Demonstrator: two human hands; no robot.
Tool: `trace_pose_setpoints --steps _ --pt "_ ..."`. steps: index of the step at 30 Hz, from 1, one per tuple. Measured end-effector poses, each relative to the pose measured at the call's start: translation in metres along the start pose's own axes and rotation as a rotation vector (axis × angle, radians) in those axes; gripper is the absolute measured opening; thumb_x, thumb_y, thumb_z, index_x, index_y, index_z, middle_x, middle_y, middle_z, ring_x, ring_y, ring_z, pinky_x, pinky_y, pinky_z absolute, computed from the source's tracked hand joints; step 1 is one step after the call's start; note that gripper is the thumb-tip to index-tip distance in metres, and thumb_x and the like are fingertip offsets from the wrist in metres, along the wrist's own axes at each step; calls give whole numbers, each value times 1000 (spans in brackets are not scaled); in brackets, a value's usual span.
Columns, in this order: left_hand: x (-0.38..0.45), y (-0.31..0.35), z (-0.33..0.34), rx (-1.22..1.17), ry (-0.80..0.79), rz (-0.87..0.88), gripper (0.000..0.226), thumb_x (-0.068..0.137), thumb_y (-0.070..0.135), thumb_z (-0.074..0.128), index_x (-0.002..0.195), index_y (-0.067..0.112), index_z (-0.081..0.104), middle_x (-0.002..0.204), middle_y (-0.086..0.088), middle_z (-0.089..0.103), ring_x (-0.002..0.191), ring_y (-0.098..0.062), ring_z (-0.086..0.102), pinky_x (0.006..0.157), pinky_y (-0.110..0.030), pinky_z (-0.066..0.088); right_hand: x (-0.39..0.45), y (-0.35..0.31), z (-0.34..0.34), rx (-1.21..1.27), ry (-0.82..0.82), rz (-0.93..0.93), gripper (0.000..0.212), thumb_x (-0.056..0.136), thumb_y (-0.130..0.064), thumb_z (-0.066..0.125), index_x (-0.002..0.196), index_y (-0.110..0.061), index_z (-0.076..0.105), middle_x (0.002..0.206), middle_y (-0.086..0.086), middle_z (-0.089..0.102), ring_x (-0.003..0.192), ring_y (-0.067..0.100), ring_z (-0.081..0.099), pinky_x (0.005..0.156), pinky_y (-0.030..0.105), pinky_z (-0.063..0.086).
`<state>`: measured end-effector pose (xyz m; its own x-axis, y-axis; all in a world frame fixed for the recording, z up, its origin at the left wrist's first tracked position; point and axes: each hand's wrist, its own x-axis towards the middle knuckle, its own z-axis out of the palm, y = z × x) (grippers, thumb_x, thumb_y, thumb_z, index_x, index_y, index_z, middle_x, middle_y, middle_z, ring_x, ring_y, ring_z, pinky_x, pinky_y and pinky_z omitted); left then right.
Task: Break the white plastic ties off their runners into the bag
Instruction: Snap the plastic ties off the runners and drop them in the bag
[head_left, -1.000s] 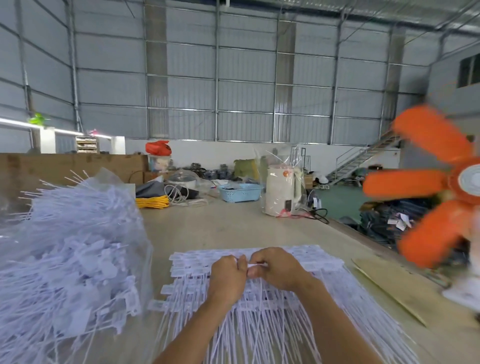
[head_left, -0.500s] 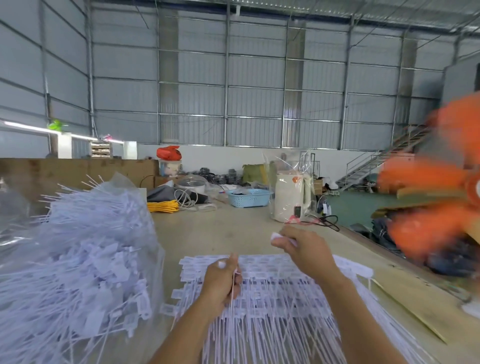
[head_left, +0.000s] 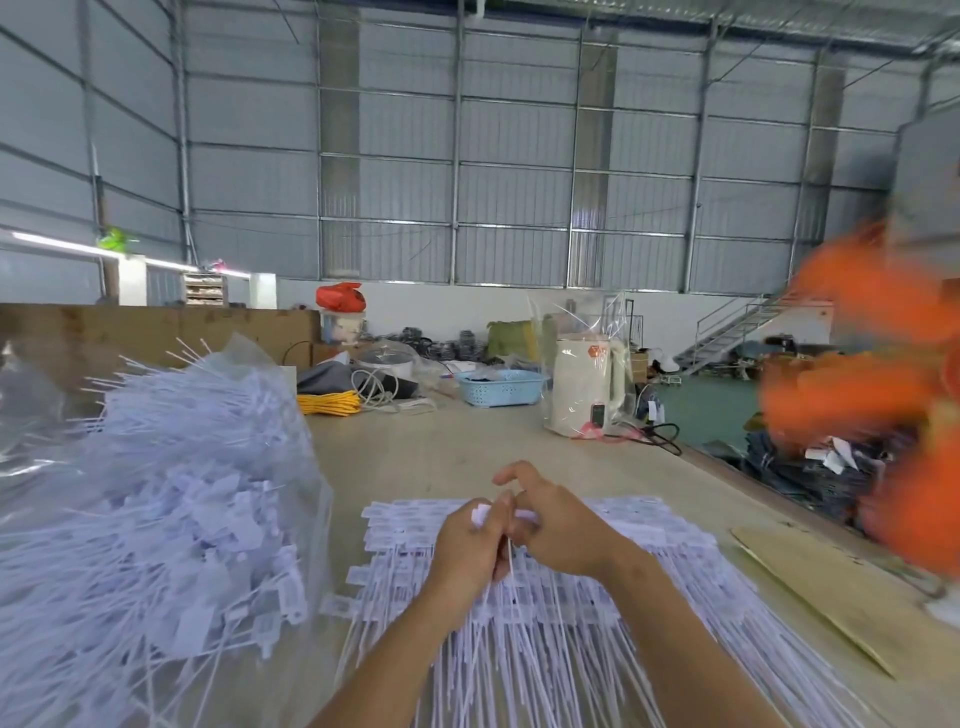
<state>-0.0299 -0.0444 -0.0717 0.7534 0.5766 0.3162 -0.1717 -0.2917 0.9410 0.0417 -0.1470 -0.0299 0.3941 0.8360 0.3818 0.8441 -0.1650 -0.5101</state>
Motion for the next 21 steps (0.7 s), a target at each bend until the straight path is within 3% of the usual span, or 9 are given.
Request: trace_pose_setpoints --steps 1,3,5,7,9,13,17,18,21 --pt "1 0 -1 1 37 20 45 97 36 49 77 -2 65 43 0 50 34 -10 43 42 -19 35 0 1 -2 -8 2 11 35 91 -10 53 122 -14 39 75 4 58 73 18 56 69 26 44" --pt "1 2 -1 44 110 63 45 97 31 51 62 4 58 37 4 48 33 -6 43 43 -19 37 0 7 -7 -72 4 63 29 90 -23 59 114 -17 45 75 0 54 72 14 52 69 28 40" --pt "0 4 0 66 151 74 45 96 31 53 55 12 51 35 5 48 34 -3 45 43 -14 36 -3 12 -12 -161 -39 110 13 91 -29 57 91 -17 53 79 1 53 73 16 50 70 29 40" --pt "0 3 1 24 132 46 42 95 31 54 57 13 53 41 4 55 39 -7 51 43 -16 38 -5 15 -12 -107 -88 83 24 93 -23 54 74 -9 56 74 6 52 68 18 48 66 28 40" --pt "1 2 0 -32 86 -11 40 96 30 54 61 10 56 44 0 58 37 -12 52 41 -18 38 -6 14 -10 -35 -76 34 24 93 -17 55 73 -4 58 68 2 49 65 16 44 63 27 35" --pt "3 3 -3 -90 79 -213 41 94 20 52 55 8 51 38 -3 47 26 -12 37 33 -16 27 -2 19 -2 -106 -25 -2 17 91 -19 58 75 -17 52 65 -9 46 71 17 44 64 27 31" --pt "0 16 -4 -206 -85 -439 32 90 16 48 59 10 46 40 1 36 26 -10 23 34 -10 16 -5 41 -1 -431 49 131 9 95 -26 49 90 -23 55 95 2 63 94 23 55 72 31 32" --pt "-1 23 -5 -250 -125 -456 30 89 18 49 60 12 45 42 1 35 27 -10 22 35 -10 15 -8 47 -3 -418 68 168 10 96 -26 47 91 -21 55 96 4 63 94 24 55 71 31 32" --pt "-4 54 -5 -316 -82 -323 31 89 22 56 61 9 50 43 -3 46 28 -13 34 34 -13 25 -10 52 -6 -161 104 160 30 96 -26 50 68 -20 41 67 -2 45 70 19 44 60 30 31"
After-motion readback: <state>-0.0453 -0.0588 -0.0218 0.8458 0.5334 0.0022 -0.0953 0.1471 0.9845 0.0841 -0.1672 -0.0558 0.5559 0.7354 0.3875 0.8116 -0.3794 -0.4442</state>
